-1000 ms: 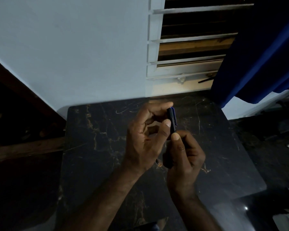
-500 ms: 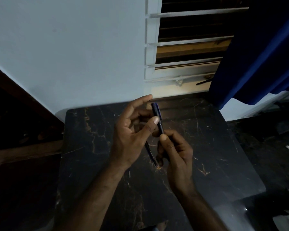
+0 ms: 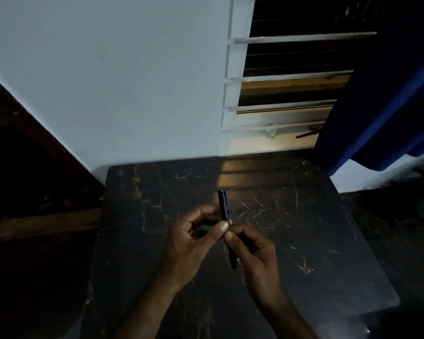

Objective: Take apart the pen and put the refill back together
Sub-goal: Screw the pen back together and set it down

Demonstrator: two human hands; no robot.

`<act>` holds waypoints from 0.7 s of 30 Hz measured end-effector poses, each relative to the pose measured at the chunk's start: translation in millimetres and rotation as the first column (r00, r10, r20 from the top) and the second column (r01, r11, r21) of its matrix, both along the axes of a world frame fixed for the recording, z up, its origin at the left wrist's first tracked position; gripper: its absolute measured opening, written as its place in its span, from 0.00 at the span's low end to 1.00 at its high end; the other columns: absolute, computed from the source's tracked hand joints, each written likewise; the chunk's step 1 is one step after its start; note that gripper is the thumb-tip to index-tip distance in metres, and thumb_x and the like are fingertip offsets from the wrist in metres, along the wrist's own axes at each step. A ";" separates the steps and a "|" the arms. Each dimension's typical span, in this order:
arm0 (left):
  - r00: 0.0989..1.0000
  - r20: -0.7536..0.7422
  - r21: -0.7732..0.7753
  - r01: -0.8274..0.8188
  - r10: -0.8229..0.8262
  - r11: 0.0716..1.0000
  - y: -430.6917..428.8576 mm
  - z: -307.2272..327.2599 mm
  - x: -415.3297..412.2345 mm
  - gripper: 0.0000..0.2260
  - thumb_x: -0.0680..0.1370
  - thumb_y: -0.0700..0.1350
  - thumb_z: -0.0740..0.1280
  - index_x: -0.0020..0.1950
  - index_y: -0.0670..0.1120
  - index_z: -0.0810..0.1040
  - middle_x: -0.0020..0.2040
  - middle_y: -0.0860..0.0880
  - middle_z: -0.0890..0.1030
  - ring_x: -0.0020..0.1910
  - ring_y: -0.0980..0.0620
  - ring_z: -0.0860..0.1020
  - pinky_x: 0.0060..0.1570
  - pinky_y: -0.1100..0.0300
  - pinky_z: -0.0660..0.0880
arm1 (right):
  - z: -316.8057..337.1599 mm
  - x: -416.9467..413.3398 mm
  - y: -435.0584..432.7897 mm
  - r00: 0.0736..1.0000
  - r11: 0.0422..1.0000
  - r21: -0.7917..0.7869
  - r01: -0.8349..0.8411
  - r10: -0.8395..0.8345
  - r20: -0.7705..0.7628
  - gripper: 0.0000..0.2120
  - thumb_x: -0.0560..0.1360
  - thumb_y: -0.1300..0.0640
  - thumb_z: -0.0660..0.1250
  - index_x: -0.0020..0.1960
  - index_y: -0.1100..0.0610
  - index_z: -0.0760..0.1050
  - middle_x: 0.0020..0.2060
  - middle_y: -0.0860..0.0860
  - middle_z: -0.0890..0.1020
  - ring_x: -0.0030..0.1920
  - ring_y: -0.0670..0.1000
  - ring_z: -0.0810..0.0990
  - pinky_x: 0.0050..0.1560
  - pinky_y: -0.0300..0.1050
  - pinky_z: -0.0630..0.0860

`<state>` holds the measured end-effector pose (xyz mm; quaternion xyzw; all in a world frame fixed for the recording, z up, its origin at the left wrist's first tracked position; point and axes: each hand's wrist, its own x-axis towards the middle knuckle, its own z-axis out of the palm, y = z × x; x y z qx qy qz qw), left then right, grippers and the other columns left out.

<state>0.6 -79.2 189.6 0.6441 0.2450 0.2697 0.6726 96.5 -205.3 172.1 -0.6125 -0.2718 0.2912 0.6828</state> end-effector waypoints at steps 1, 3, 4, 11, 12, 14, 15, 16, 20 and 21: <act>1.000 0.009 -0.020 -0.007 0.008 1.000 0.5 1.6 0.1 0.10 0.78 0.48 0.75 0.59 0.52 0.86 0.53 0.46 0.89 0.54 0.48 0.88 0.51 0.58 0.84 | 1.3 0.3 0.5 1.000 1.000 0.008 -0.008 0.008 -0.002 0.11 0.81 0.49 0.71 0.52 0.56 0.87 0.35 0.60 0.79 0.32 0.52 0.75 0.30 0.47 0.72; 0.998 0.038 -0.074 -0.041 0.044 0.996 2.0 5.0 1.0 0.10 0.77 0.49 0.77 0.58 0.52 0.86 0.53 0.45 0.89 0.53 0.48 0.88 0.49 0.61 0.84 | 3.9 1.2 0.7 1.000 0.999 0.026 -0.025 0.025 0.002 0.13 0.82 0.50 0.70 0.51 0.58 0.87 0.33 0.59 0.76 0.32 0.50 0.74 0.32 0.45 0.72; 0.996 0.055 -0.104 -0.067 0.073 0.992 3.4 6.8 2.0 0.11 0.76 0.50 0.77 0.58 0.52 0.86 0.52 0.45 0.89 0.52 0.48 0.88 0.48 0.61 0.84 | 5.3 2.3 0.2 1.000 0.999 0.035 -0.031 0.031 0.002 0.14 0.82 0.50 0.70 0.51 0.59 0.87 0.33 0.60 0.76 0.32 0.50 0.74 0.33 0.46 0.72; 0.960 0.112 -0.223 -0.226 0.255 0.948 19.5 28.3 11.5 0.17 0.68 0.58 0.81 0.55 0.57 0.87 0.52 0.46 0.90 0.49 0.47 0.89 0.44 0.59 0.85 | 39.9 35.6 -6.7 0.998 1.000 -0.012 0.023 -0.022 0.057 0.12 0.77 0.47 0.72 0.49 0.54 0.89 0.35 0.51 0.85 0.35 0.45 0.80 0.36 0.41 0.75; 0.966 0.124 -0.190 -0.200 0.225 0.961 19.0 32.3 11.2 0.19 0.68 0.60 0.82 0.55 0.56 0.87 0.52 0.47 0.90 0.50 0.48 0.89 0.43 0.60 0.84 | 46.7 38.8 -6.4 0.997 1.000 -0.011 0.001 -0.001 0.075 0.08 0.77 0.50 0.73 0.49 0.53 0.89 0.36 0.50 0.86 0.36 0.44 0.82 0.37 0.40 0.75; 0.975 0.135 -0.132 -0.156 0.174 0.979 14.8 39.8 10.8 0.19 0.69 0.61 0.81 0.56 0.54 0.87 0.52 0.46 0.90 0.51 0.48 0.88 0.43 0.59 0.84 | 58.6 39.4 -3.7 0.995 0.999 0.019 -0.049 0.047 0.091 0.06 0.77 0.55 0.72 0.49 0.52 0.89 0.37 0.49 0.87 0.38 0.43 0.83 0.38 0.38 0.77; 0.976 0.139 -0.108 -0.153 0.167 0.982 11.6 43.1 11.3 0.18 0.71 0.59 0.80 0.56 0.53 0.87 0.51 0.46 0.90 0.50 0.48 0.88 0.42 0.59 0.84 | 64.1 37.0 -1.8 0.992 0.997 0.036 -0.071 0.067 0.106 0.06 0.78 0.57 0.72 0.49 0.52 0.89 0.38 0.50 0.88 0.38 0.43 0.84 0.38 0.36 0.77; 0.975 0.144 -0.086 -0.157 0.169 0.984 8.4 45.4 12.3 0.15 0.72 0.56 0.80 0.56 0.52 0.87 0.50 0.46 0.90 0.49 0.49 0.89 0.42 0.59 0.84 | 68.5 33.7 0.8 0.989 0.995 0.053 -0.090 0.083 0.119 0.07 0.78 0.59 0.72 0.48 0.52 0.89 0.39 0.51 0.89 0.38 0.43 0.85 0.39 0.35 0.78; 0.967 0.168 -0.045 -0.185 0.190 0.982 0.8 52.5 14.2 0.11 0.73 0.52 0.78 0.54 0.52 0.87 0.47 0.46 0.90 0.44 0.52 0.87 0.42 0.59 0.83 | 76.3 23.7 7.6 0.988 0.986 0.147 -0.075 0.054 0.141 0.04 0.76 0.63 0.74 0.44 0.57 0.87 0.38 0.56 0.88 0.36 0.43 0.83 0.37 0.36 0.77; 0.967 0.168 -0.038 -0.185 0.189 0.982 1.0 52.5 14.2 0.11 0.74 0.52 0.78 0.55 0.52 0.87 0.47 0.45 0.90 0.44 0.52 0.87 0.42 0.59 0.83 | 74.8 23.1 8.9 0.990 0.986 0.151 -0.065 0.045 0.135 0.03 0.76 0.63 0.75 0.44 0.58 0.86 0.37 0.57 0.88 0.35 0.44 0.82 0.36 0.37 0.77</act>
